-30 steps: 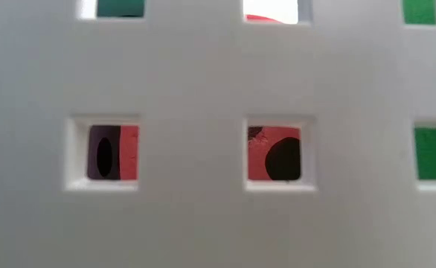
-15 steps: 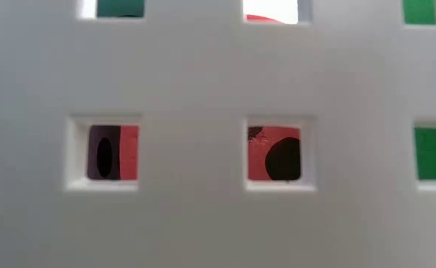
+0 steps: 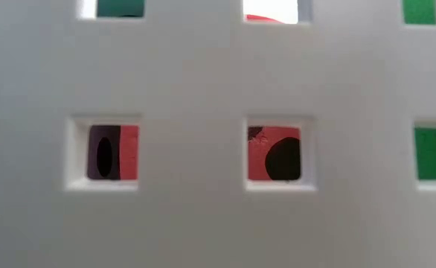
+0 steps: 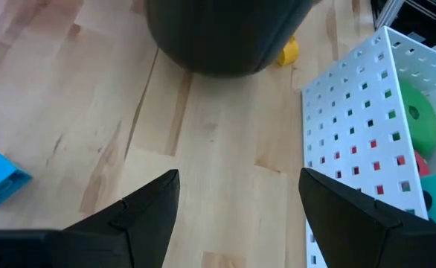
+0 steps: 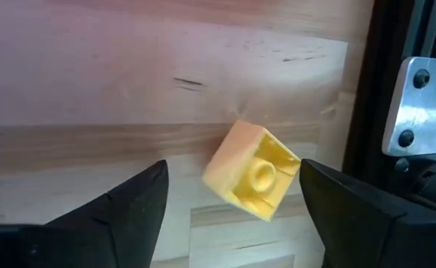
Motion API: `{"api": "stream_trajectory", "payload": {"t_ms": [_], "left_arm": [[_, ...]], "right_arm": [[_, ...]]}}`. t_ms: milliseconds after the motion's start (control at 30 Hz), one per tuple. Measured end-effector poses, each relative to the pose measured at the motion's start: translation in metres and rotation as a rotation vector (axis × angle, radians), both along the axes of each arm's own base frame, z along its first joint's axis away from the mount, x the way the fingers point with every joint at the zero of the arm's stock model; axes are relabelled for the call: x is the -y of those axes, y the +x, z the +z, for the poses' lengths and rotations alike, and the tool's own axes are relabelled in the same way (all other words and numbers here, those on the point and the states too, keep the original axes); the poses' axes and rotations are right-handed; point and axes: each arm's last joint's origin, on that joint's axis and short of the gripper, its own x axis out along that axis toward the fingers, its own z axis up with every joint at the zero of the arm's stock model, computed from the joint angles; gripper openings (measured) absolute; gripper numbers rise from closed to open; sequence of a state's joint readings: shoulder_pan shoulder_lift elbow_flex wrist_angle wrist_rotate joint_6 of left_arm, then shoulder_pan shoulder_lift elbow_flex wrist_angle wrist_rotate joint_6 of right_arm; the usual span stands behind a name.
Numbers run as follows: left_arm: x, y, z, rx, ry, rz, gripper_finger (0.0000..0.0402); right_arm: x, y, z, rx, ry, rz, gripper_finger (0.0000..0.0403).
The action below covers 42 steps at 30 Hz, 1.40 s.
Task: Pick & Place Toys
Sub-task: Put the yellow game piece into the red bin
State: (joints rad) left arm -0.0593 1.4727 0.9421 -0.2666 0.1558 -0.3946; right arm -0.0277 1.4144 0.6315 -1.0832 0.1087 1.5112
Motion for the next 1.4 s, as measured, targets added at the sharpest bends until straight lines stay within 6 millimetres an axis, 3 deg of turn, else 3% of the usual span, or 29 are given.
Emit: {"api": "stream_trajectory", "payload": {"t_ms": [1067,1400], "left_arm": [[0.0012,-0.0016,-0.0015,-0.03,-0.045,-0.01,0.0278],[0.0014,-0.002,-0.0017,-0.034,-0.05,-0.015,0.0278]], "right_arm": [[-0.0006,0.0004,-0.006,0.014,0.019,-0.014,0.03],[-0.0027,0.0013,-0.0067,0.025,0.08,-0.035,0.0199]]}}
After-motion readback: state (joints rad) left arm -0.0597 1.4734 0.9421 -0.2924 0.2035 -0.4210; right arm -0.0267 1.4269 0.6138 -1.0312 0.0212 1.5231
